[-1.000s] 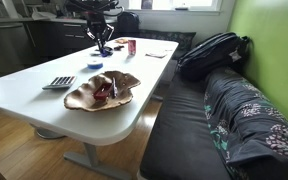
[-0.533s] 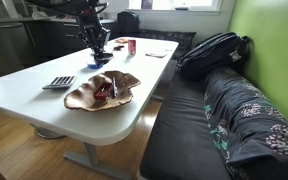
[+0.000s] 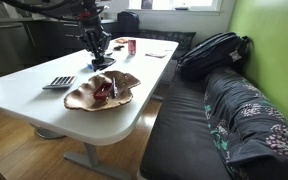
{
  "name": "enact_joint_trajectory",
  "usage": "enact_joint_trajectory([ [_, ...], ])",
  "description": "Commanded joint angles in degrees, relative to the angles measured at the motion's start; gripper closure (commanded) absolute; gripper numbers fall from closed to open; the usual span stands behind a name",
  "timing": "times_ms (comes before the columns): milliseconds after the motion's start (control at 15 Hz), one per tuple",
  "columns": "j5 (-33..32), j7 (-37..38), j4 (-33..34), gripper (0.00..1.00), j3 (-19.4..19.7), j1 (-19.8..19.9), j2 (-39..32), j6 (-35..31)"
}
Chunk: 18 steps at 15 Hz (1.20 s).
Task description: Put the glasses on the wooden tray
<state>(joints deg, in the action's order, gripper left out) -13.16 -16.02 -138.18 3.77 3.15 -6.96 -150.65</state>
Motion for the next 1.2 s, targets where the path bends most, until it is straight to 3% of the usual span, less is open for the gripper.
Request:
enact_joint_trajectory([
  [0,2.82,0.81,-0.98,0.97,0.39,1.46,-0.34,2.35],
  [600,8.99,-2.28,-2.61,0.97,-0.21,3.53,-3.84,-2.92],
  [1133,9.83,-3.50,-2.51,0.97,-1.49,4.05,-7.16,-7.57],
])
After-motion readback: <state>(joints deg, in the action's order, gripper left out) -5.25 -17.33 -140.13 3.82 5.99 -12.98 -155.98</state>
